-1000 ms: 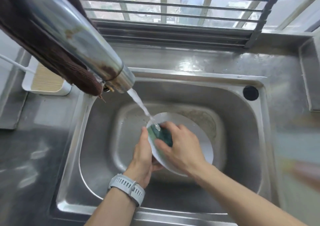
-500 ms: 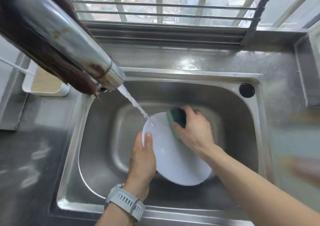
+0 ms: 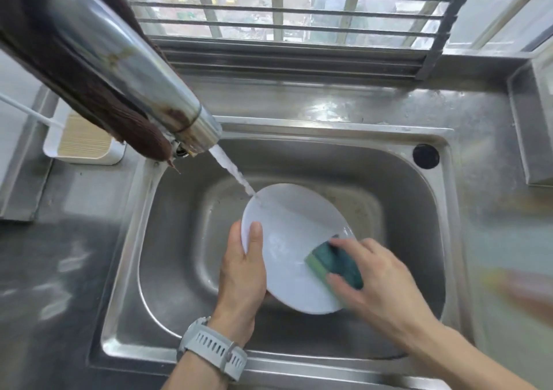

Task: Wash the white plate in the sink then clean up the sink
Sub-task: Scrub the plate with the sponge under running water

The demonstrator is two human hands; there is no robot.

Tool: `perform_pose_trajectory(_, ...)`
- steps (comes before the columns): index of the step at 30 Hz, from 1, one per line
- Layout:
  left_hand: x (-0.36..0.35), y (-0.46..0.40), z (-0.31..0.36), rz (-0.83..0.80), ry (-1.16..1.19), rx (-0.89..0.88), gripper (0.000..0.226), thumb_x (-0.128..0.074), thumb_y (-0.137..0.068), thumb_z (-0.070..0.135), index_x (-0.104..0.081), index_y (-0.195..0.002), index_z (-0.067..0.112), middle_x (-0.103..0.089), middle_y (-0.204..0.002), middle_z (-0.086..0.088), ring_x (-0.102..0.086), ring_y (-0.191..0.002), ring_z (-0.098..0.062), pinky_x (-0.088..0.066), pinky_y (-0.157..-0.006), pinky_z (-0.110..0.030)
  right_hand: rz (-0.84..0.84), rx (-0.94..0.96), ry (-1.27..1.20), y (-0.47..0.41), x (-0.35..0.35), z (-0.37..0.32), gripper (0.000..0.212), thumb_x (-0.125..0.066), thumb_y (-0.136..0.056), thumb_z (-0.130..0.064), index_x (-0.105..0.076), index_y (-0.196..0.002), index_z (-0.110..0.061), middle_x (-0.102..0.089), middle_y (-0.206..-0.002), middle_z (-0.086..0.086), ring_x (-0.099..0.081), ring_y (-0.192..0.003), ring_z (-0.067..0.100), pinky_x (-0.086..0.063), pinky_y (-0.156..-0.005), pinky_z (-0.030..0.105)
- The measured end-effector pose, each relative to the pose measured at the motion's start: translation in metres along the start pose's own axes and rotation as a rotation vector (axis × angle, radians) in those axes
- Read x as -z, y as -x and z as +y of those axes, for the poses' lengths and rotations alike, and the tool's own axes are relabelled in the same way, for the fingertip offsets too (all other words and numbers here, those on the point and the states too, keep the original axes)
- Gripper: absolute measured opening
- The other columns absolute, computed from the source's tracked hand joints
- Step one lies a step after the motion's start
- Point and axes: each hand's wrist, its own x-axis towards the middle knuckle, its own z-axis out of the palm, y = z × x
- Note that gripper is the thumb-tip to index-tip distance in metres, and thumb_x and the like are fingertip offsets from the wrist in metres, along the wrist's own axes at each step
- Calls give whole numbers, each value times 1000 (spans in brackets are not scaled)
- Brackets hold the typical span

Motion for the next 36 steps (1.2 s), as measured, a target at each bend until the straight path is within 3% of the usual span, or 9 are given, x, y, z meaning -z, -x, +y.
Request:
perform_pose_trajectory(4, 3, 5, -5, -36, -146, -97, 30, -59, -102, 26, -56, -119, 50, -70, -105, 28, -68, -105, -3, -60, -91, -37, 130, -155, -119, -48, 3, 2, 53, -68, -84, -48, -47, -131, -35, -59, -114, 1, -60, -102, 26, -50, -86, 38)
perform_pose_trajectory(6, 7, 7, -5, -62, -294, -206, 42, -65, -97, 22, -52, -124, 50, -66, -104, 34, -62, -101, 9, -52, -82, -16, 144, -153, -296, -68, 6, -8, 53, -71, -82, -46, -49, -129, -38, -61, -115, -3, -60, -104, 20, -52, -90, 40)
perform_pose_trajectory(8, 8, 7, -3, -64, -474, -364, 41, -67, -94, 20, -55, -126, 43, -68, -101, 25, -61, -96, 6, -45, -70, -7, 149, -144, -468, -72, 13, -21, 50, -72, -82, -46, -52, -127, -43, -63, -111, -9, -61, -98, 10, -54, -89, 36)
perform_pose_trajectory(13, 1, 10, 5, 7, -771, -665, 18, -60, -97, 21, -62, -112, 31, -54, -88, 11, -62, -84, -26, -45, -68, -31, 216, 19, -706, -23, 37, -48, 47, -75, -87, -34, -57, -128, -46, -66, -107, -9, -65, -95, 8, -55, -82, 25)
perform_pose_trajectory(16, 0, 16, 11, 36, -872, -758, 15, -58, -99, 20, -60, -110, 30, -59, -95, 7, -63, -80, -31, -51, -59, -41, 308, 136, -489, -4, 46, -56, 56, -73, -86, -40, -52, -139, -43, -59, -117, -10, -60, -108, 11, -50, -86, 20)
perform_pose_trajectory(21, 10, 16, 23, 142, -1094, -870, 17, -66, -94, 11, -55, -89, 22, -54, -82, 5, -55, -65, -21, -25, -47, -29, 328, 236, -41, -14, 64, -76, 57, -62, -87, -50, -53, -142, -37, -48, -110, -3, -49, -96, 14, -48, -86, 27)
perform_pose_trajectory(24, 22, 12, 25, 175, -1193, -1006, 17, -72, -89, 3, -62, -88, 17, -56, -80, 1, -55, -63, -18, -26, -46, -25, 209, 259, 64, -25, 72, -82, 55, -54, -86, -56, -56, -137, -38, -48, -104, -2, -45, -94, 17, -49, -87, 33)
perform_pose_trajectory(28, 41, 8, 14, 175, -1319, -1234, 21, -63, -92, -3, -72, -97, 16, -64, -86, -2, -64, -72, -24, -51, -51, -36, -137, 163, 128, -49, 76, -78, 51, -49, -91, -57, -48, -141, -47, -47, -102, -3, -46, -104, 18, -41, -97, 30)
perform_pose_trajectory(36, 62, 18, -4, 41, -1129, -1651, 24, -60, -96, -1, -81, -105, 7, -76, -94, -8, -74, -84, -30, -62, -72, -40, -337, -173, -296, -103, 45, -43, 37, -68, -86, -50, -66, -121, -37, -67, -118, -10, -62, -103, 10, -48, -91, 28)
